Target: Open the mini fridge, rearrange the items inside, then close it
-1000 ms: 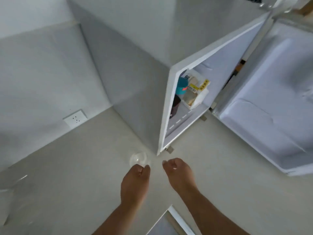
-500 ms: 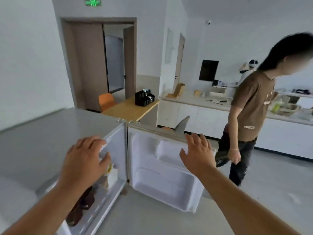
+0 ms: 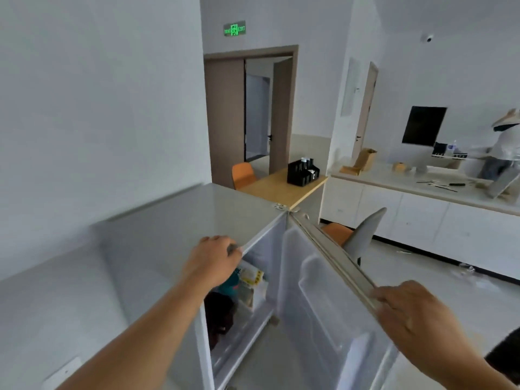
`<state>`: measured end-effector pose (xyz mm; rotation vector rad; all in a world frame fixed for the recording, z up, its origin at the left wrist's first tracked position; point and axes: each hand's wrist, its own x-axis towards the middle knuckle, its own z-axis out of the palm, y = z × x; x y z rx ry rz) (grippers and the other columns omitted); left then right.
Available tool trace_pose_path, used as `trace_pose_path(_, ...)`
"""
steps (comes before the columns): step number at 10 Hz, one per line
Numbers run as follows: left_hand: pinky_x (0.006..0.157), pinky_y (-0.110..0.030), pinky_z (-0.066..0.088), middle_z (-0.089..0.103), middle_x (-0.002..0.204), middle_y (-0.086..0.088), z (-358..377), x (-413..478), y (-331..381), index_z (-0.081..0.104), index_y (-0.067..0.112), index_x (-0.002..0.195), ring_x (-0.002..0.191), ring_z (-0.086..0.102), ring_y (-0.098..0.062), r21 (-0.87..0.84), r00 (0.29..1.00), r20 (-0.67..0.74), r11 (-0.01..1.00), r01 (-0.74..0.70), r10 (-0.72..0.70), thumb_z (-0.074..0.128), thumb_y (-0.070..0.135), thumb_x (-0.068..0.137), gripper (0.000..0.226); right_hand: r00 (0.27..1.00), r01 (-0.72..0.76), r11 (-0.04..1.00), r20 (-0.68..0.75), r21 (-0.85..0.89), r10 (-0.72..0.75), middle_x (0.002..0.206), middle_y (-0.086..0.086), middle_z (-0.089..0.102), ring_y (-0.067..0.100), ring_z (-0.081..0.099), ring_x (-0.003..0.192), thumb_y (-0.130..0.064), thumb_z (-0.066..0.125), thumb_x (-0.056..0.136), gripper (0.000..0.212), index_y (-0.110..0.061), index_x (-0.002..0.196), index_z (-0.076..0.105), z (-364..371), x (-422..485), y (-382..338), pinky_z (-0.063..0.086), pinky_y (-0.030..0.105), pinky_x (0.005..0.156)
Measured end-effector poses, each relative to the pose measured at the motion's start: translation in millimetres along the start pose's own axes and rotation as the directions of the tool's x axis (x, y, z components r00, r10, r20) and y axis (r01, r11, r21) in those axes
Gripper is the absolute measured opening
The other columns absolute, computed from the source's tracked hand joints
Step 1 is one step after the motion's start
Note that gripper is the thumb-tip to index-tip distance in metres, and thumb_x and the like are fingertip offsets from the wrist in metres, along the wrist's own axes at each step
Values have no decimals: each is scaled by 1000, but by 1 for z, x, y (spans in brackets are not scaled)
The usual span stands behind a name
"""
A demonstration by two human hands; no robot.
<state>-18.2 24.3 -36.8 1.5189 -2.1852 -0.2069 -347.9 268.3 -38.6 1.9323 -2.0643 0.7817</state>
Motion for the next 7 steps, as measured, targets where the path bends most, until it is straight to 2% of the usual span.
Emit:
trace_pose_path(1,83,-41,54,73,109,-3,-5,-3,-1,68,28,110,99,64,-27,-94,998,34,994,53,-50,42,60,90,46,966,176,960,147,219,-211,128,-35,57,-14,43,124,-53,44,97,36,-45,128,60,31,13,-76,35,6,97)
trace_pose_path(2,76,-36,49,74,110,3,-6,-3,-8,68,34,110,97,67,-23,-196,997,24,978,74,-70,43,67,85,48,902,196,953,338,230,-267,159,-30,32,-9,18,147,-65,27,99,57,-45,152,40,79,37,-138,15,20,117)
trace_pose_path(3,77,-32,45,73,118,11,-9,-3,-12,68,41,115,95,62,-12,-243,997,51,968,70,-59,45,66,84,47,879,261,944,354,202,-319,162,-20,32,6,15,153,-59,34,102,55,-40,153,40,112,62,-179,14,30,124)
trace_pose_path(4,80,-31,44,72,120,12,-7,-2,-16,69,39,119,104,64,-12,-251,998,59,967,35,-21,51,59,85,43,907,249,953,305,170,-292,138,-11,54,13,38,137,-45,46,100,37,-33,132,60,123,80,-193,36,34,115)
trace_pose_path(5,77,-31,47,74,110,7,-5,-4,-12,73,31,112,101,66,-18,-167,998,2,984,-59,60,58,48,86,35,893,270,949,327,160,-309,128,-10,60,12,46,125,-40,46,99,34,-32,126,64,121,89,-191,43,35,108)
trace_pose_path(6,81,-37,51,73,111,-1,7,0,2,71,22,113,104,64,-25,-72,968,-25,965,-252,251,56,40,95,29,921,238,965,289,114,-261,134,-9,58,13,46,129,-36,46,100,35,-29,130,61,108,92,-170,41,35,110)
trace_pose_path(7,92,-39,48,71,124,-2,14,-2,34,65,21,125,117,60,-26,-76,925,-81,923,-377,371,53,52,97,44,990,16,999,143,30,-20,153,-7,46,16,29,148,-49,41,104,47,-30,147,48,78,99,-131,27,37,120)
